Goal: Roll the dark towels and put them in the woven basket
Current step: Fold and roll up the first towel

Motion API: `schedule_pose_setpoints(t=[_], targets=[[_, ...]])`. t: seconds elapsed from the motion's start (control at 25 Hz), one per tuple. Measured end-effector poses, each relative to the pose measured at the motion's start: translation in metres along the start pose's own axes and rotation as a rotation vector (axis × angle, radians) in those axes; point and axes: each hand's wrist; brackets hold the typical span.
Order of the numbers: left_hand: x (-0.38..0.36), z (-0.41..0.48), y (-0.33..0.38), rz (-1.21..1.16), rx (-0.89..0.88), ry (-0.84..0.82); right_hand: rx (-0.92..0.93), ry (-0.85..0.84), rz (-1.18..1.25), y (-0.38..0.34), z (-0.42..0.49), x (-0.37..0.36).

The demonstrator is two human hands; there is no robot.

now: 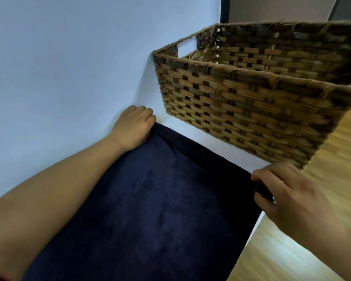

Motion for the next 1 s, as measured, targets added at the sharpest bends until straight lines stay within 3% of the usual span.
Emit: schedule_pose_setpoints(t=[0.2,0.4,0.56,0.72,0.84,1.0], targets=[[-0.002,-0.008,0.003,-0.082,0.089,-0.022,0.27,-0.045,-0.007,0.013,-0.001,-0.004],[0.002,-0.023,-0.011,-0.235,0.068,-0.072,0.254,-0.065,-0.032,0.011,0.002,-0.003],[0.013,0.008,-0.021,-0.197,-0.007,-0.236,0.098,-0.104,0.13,0.01,0.006,-0.001],[0.013,0.032,-0.029,-0.048,-0.224,-0.289,-0.457,-0.258,0.453,0.017,0.015,0.003],[0.005,0.039,-0.027,-0.077,-0.168,-0.289,-0.541,-0.302,0.419,0.013,0.018,0.003],[-0.004,0.035,-0.02,-0.167,-0.037,-0.149,-0.537,-0.308,0.35,0.0,0.021,0.012]])
Point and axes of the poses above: each hand's wrist, its own z-axis towards the middle knuckle, its own x-axis out of the back of the hand, y = z × x, and after that the axes turned 11 degrees about -z, right-handed
